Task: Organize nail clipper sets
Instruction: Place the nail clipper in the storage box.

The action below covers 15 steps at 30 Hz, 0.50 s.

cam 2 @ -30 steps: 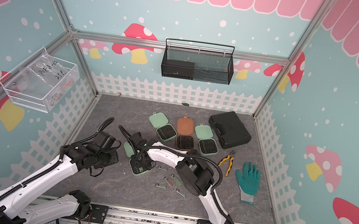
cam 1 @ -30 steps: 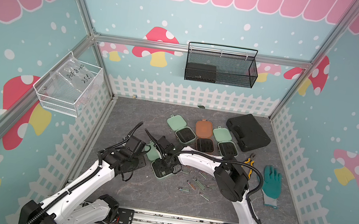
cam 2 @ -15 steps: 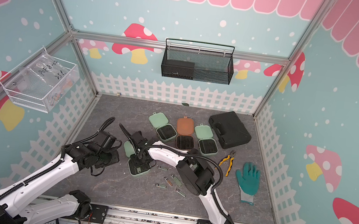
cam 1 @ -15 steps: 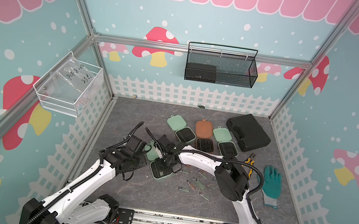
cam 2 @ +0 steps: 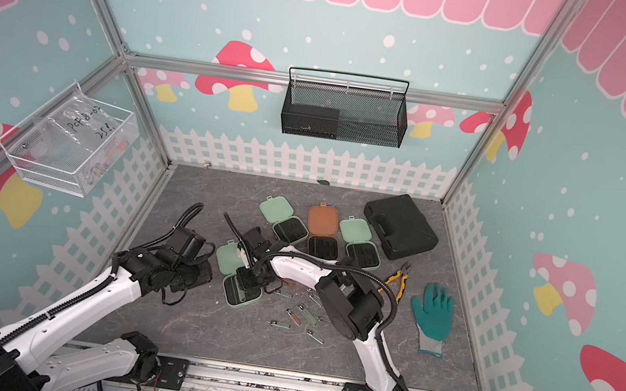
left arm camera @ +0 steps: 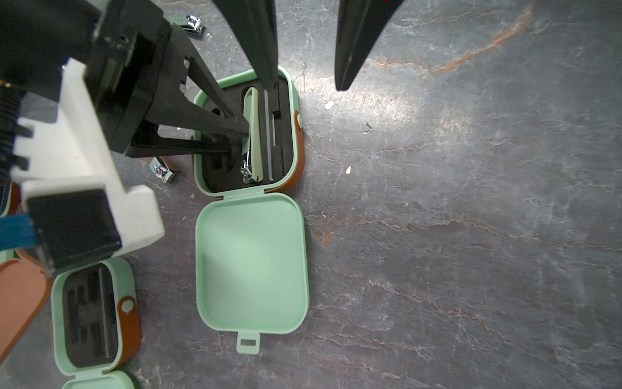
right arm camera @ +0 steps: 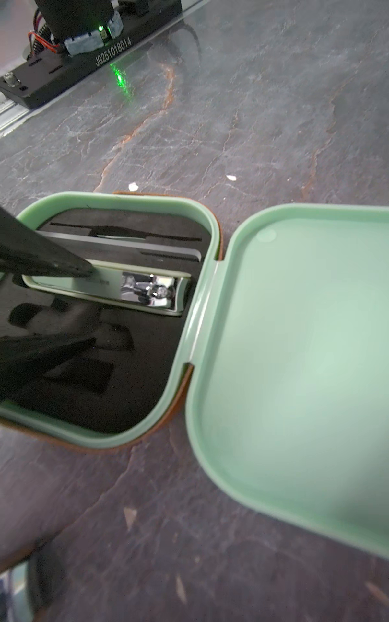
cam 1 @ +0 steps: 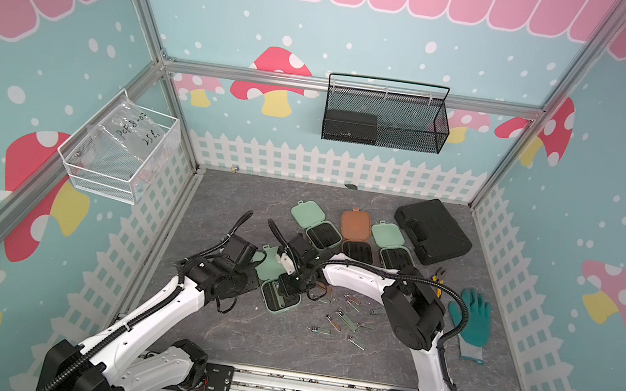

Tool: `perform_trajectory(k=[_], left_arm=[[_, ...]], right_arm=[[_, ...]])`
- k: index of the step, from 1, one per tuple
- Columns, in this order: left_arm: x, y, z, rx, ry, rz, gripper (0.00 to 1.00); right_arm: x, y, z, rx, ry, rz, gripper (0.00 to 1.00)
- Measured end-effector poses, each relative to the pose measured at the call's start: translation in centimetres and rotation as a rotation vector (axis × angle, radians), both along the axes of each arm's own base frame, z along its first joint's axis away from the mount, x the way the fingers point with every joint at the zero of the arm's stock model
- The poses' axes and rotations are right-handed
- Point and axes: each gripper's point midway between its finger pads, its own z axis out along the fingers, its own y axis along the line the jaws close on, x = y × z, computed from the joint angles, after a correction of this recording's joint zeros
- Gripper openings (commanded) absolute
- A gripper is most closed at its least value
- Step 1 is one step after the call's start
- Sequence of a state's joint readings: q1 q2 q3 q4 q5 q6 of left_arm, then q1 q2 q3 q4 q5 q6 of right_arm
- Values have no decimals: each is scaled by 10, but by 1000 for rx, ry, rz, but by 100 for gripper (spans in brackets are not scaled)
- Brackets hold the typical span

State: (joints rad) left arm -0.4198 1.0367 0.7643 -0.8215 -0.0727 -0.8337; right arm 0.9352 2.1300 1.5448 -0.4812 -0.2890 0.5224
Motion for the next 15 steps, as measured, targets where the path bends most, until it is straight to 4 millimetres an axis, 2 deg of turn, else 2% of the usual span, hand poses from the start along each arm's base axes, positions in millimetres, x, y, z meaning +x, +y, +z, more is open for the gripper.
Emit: perform_trajectory(k=[7,15], left_arm=[[2,-6,-9,-18,20,-13,30],[3,-8,-9,-28,15,-17,30]], right_arm=[[-3,6,2,36,10,8,32],[-5,7,6,56,16,11,32]])
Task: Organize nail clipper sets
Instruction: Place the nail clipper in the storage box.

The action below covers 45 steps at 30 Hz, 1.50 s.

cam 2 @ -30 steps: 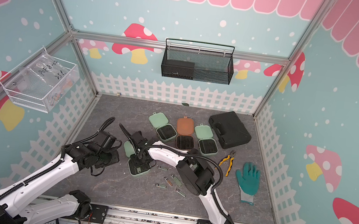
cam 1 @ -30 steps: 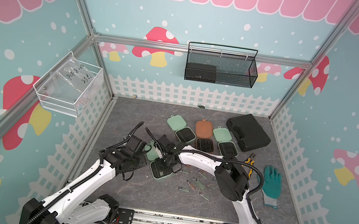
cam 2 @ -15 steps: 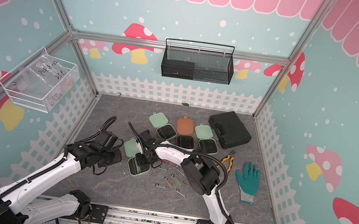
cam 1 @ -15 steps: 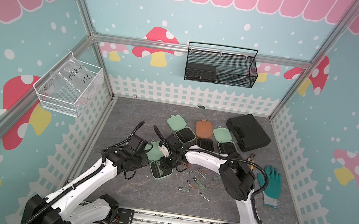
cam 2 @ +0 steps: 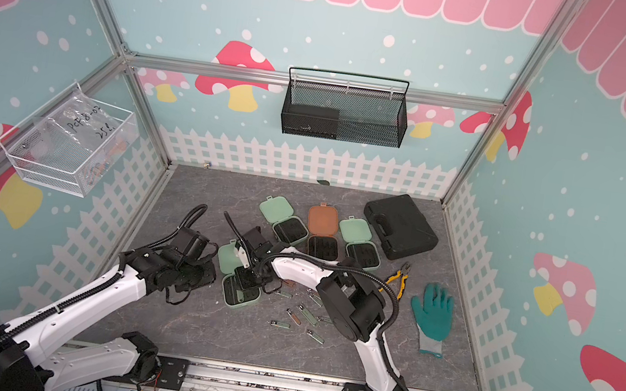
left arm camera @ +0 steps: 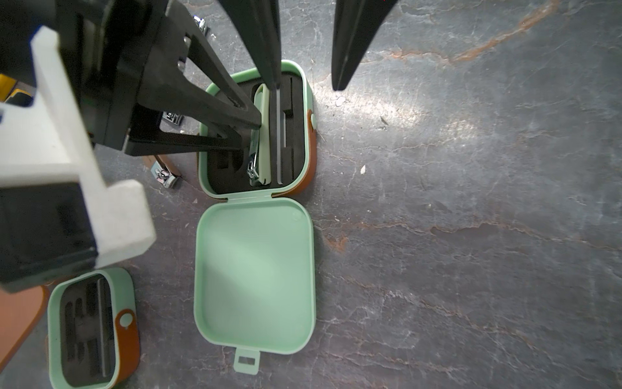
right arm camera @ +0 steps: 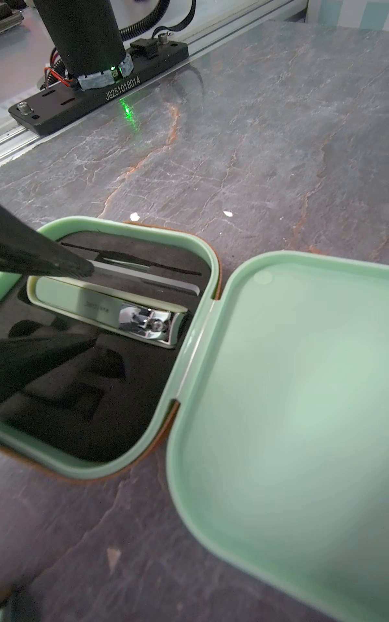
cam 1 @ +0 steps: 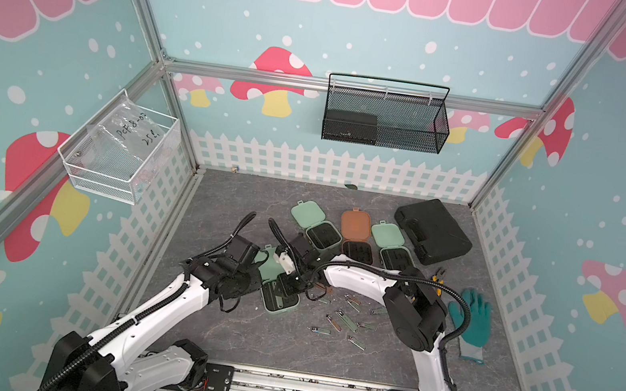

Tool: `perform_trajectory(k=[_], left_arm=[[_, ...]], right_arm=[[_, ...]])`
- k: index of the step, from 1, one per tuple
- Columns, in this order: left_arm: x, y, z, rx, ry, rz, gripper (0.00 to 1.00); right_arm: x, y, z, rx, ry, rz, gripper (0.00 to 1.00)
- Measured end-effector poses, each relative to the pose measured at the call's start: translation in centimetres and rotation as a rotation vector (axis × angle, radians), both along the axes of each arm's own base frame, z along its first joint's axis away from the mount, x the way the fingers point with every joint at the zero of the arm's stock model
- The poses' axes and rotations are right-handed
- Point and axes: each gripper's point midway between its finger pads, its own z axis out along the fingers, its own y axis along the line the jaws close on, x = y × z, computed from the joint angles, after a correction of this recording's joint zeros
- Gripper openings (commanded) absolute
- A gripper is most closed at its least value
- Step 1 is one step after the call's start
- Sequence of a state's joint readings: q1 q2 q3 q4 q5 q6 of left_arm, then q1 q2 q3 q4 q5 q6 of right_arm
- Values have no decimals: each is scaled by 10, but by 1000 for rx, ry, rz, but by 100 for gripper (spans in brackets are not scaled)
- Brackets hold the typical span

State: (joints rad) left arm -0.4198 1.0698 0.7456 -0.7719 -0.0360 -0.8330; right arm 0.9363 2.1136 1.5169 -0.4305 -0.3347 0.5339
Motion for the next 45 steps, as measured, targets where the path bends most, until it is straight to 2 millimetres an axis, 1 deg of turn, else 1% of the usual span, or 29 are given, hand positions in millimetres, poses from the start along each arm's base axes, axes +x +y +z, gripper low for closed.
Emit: perform_trajectory(k=[10,16,28,37,45], left_arm=[[0,-1,0,-4,-2,-2,29],[1,-1,0,-5,-4,-2,29],[1,-1,0,-5,-3,-2,29],[0,-1,-2,-3,2,-2,29],[1,-1,-3,-3,1,-2,29]], right_arm=[[-6,-1,-7,9,31,-7,31],[-6,0,-6,20,34,-7,27],[-6,3,-7,57,57,-13,22],[-8,3,-10,61,69,-13,30],[-9,4,-11,65,73,-11,26]])
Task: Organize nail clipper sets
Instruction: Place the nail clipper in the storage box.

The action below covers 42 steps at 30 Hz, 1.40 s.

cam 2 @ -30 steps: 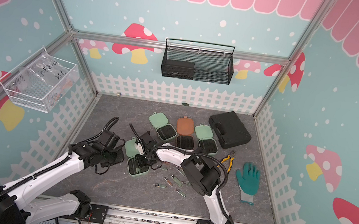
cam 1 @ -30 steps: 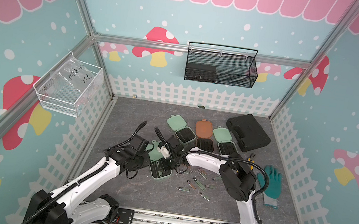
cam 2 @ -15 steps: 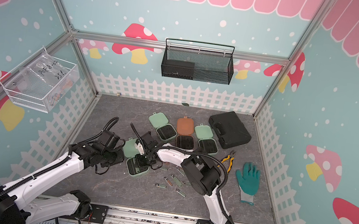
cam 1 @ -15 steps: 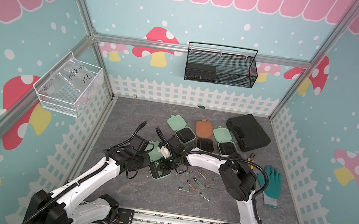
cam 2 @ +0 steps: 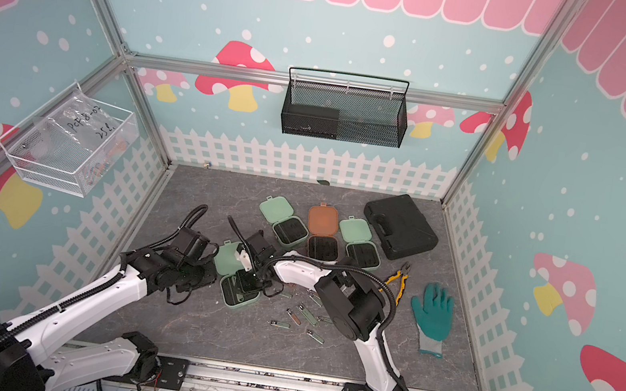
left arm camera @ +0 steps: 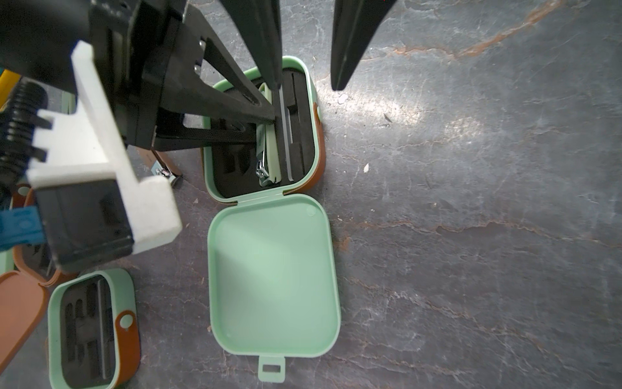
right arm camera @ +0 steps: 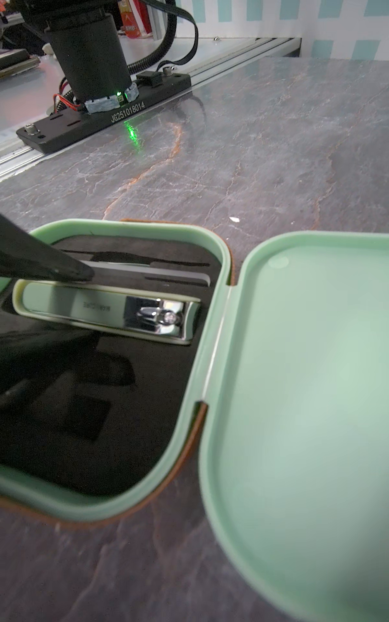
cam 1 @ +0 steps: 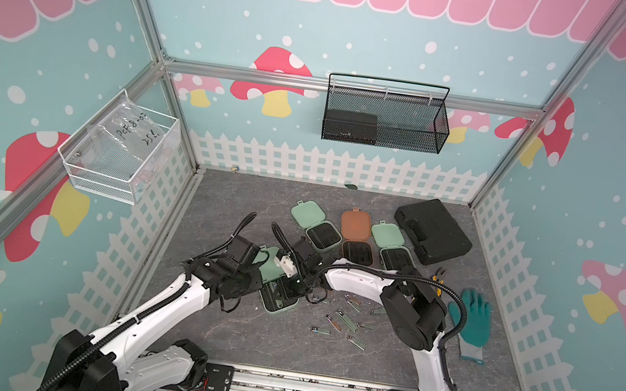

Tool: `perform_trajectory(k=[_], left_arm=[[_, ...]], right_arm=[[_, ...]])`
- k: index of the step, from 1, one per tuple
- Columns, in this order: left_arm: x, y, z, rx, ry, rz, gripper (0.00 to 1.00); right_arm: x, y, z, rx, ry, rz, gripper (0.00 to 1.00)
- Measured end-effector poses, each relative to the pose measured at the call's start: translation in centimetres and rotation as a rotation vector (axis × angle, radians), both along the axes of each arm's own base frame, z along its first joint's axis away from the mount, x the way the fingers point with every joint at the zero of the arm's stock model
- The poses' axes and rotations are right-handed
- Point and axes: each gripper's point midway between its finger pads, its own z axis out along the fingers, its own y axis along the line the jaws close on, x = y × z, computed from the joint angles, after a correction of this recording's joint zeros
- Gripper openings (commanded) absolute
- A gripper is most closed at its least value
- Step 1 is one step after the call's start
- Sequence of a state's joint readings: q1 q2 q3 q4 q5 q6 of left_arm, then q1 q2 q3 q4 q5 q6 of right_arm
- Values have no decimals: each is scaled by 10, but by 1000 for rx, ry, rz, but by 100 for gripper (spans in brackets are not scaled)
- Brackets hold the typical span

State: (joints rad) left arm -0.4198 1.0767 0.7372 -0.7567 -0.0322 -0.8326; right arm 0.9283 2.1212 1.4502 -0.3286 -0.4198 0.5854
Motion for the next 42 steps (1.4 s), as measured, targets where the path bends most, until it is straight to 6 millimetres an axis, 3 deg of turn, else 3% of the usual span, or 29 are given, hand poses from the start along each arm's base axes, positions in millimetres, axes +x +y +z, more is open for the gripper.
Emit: perform_trajectory(k=[7,16,24,42], left_arm=[[0,0,0,0,-1,0,29],[-2,0,-8,3,15,-2,28],[-4,0,-11,2,21,-3,28],[-6,-2,-14,-11,29,-11,26]], right_arm=[[0,0,-1,8,13,-1,26],[1,2,-1,12,21,-15,15],[3,0,-3,-11,3,-25,12],[5,0,-7,-213,-82,-50,8]])
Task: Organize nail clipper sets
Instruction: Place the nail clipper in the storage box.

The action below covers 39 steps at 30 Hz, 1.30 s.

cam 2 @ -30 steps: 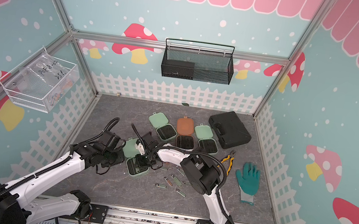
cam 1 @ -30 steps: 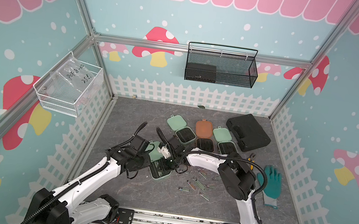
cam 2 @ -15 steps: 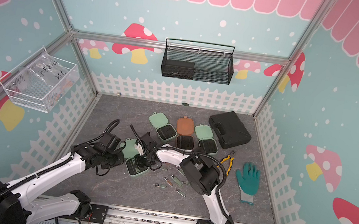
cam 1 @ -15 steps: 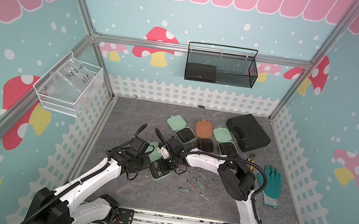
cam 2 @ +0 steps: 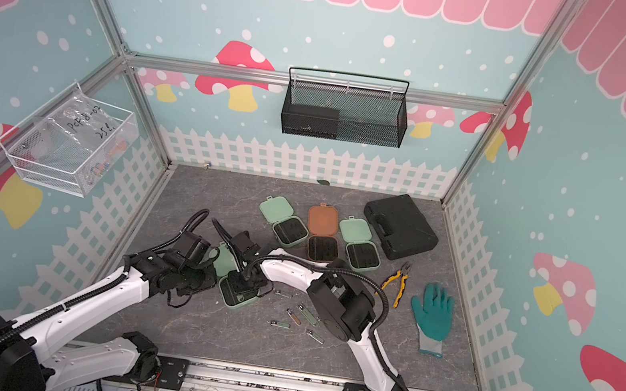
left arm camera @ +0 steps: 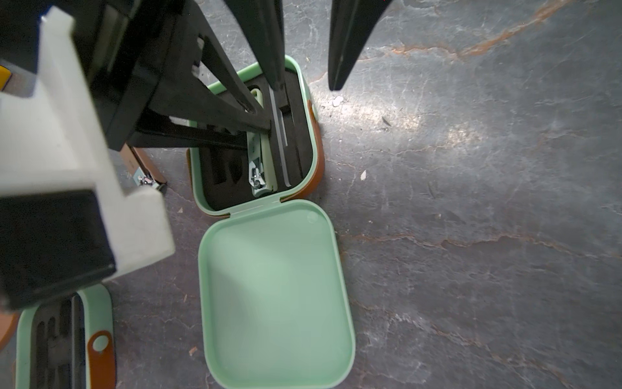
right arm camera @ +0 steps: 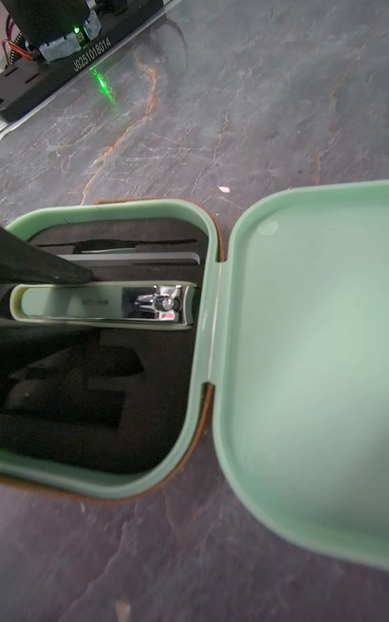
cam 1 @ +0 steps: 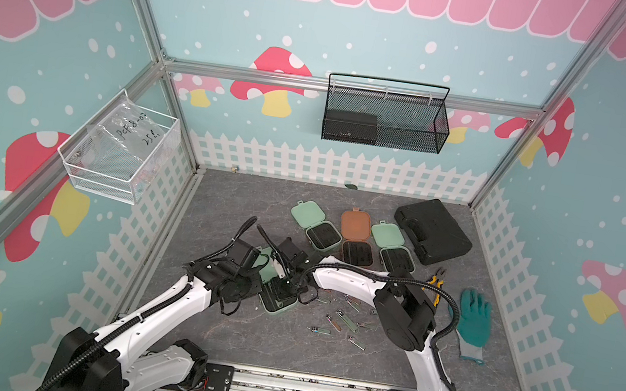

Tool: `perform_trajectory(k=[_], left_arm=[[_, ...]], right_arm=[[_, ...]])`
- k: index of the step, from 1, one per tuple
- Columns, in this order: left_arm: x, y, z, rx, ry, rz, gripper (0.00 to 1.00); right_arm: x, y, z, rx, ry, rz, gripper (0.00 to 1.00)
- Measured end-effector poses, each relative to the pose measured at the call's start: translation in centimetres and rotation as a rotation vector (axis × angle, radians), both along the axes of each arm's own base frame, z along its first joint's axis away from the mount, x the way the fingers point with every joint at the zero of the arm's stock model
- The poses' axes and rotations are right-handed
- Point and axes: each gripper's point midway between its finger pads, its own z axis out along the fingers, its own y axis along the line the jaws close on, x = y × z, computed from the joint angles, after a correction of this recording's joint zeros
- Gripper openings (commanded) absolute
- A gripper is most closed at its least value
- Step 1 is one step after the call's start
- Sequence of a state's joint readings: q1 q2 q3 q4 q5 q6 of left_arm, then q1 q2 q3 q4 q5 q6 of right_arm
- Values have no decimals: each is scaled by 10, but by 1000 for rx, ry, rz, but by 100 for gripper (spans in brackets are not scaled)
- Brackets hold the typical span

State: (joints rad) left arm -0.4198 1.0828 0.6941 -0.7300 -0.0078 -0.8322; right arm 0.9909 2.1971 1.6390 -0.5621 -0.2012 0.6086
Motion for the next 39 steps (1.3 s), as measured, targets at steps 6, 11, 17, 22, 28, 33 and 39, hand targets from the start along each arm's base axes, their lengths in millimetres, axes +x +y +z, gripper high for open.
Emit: perform_trajectory(k=[6,11,17,22,28,33,39], left_arm=[[0,0,0,-1,0,-3,24],[-2,3,-1,13,8,5,22],[-8,13,0,53,10,27,22],[-11,17,1,68,15,31,22],[-12,18,1,71,21,32,22],[-12,18,1,71,21,32,22],[-12,18,1,71,20,32,22]], right_arm=[[0,0,-5,-58,-14,-10,7],[-1,-1,-8,-106,-26,-18,5],[-2,0,-9,-153,-48,-27,6],[-2,0,-8,-165,-62,-28,16],[1,2,-1,-162,-78,-15,30],[3,0,2,-179,-91,10,38],[4,0,4,-176,-91,34,38]])
